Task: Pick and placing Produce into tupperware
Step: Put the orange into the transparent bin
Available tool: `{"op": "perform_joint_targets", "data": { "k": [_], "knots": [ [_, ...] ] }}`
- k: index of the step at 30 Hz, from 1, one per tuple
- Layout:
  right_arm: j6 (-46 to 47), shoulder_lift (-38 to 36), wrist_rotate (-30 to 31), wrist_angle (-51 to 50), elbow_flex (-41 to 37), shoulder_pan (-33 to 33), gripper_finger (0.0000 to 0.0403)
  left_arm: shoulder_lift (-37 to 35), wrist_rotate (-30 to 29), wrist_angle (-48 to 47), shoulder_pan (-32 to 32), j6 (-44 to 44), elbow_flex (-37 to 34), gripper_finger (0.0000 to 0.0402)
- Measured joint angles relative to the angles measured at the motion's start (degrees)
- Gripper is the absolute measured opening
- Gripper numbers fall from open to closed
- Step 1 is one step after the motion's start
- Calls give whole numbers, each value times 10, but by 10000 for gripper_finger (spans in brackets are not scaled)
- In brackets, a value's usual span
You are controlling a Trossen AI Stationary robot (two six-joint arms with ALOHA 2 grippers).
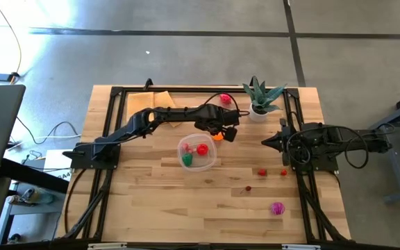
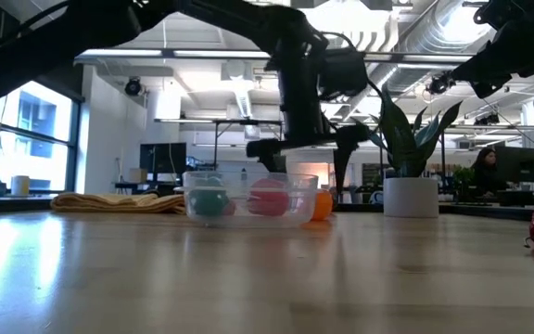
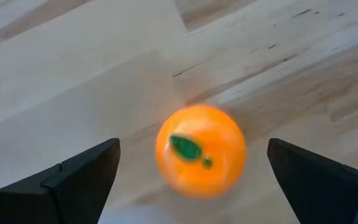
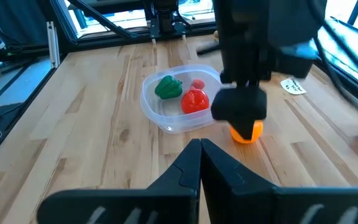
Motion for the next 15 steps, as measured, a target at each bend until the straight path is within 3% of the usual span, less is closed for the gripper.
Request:
{"op": "perform_joint_targets", "data": {
  "k": [5,15],
  "knots": [
    [0,0,0,-1,0,0,0,19,33,12,0,12,-2,397],
    [0,0,1,0,0,0,0,19,28,13,0,14,-1,397]
  ]
}}
